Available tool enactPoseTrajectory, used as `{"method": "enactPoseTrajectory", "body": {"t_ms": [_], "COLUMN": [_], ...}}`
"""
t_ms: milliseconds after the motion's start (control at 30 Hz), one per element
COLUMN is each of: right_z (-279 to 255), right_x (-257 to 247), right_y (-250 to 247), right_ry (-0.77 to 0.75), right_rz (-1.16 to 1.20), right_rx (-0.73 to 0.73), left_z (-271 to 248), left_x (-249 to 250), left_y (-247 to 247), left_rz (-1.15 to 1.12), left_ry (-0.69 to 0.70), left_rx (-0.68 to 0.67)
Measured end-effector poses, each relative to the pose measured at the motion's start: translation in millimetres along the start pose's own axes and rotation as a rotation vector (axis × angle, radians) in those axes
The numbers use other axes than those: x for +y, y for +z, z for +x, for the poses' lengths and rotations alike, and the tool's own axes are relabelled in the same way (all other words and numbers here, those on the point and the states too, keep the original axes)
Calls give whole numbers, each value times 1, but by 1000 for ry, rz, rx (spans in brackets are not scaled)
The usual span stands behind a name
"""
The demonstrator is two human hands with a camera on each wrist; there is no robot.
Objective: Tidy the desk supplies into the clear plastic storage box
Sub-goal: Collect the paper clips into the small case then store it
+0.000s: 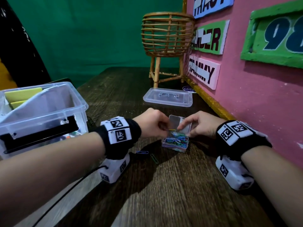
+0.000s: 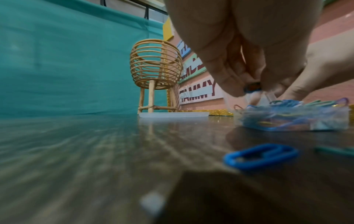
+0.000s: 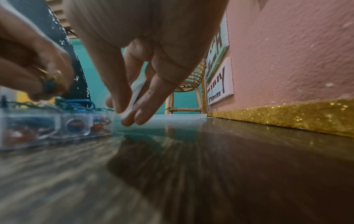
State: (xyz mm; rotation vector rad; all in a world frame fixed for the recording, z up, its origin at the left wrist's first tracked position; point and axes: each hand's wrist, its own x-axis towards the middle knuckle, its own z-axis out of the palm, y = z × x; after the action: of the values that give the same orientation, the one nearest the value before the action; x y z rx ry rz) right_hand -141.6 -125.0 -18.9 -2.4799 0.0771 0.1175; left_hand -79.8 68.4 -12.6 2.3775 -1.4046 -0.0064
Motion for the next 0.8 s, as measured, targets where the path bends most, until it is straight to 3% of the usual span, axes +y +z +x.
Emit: {"method": "enactPoseTrajectory", "body": {"t_ms": [133, 267, 400, 567, 800], "right_z": [1, 0, 1, 1, 3], "right_x": [1, 1, 1, -1, 2], "right_y": [0, -1, -1, -2, -1], "right_ry": [-9, -29, -40, -35, -38], "right_rz": [9, -17, -33, -24, 11], "right_rx": [-2, -15, -20, -39, -37], "left_z": [5, -16, -48, -57, -50], "left_x": [1, -14, -33, -37, -20], "left_y": [4, 1, -8, -10, -3], "left_rz": [66, 109, 126, 16, -126], "left_ry": [48, 38, -18, -130, -121], "left_rx": [-89, -55, -223, -333, -376]}}
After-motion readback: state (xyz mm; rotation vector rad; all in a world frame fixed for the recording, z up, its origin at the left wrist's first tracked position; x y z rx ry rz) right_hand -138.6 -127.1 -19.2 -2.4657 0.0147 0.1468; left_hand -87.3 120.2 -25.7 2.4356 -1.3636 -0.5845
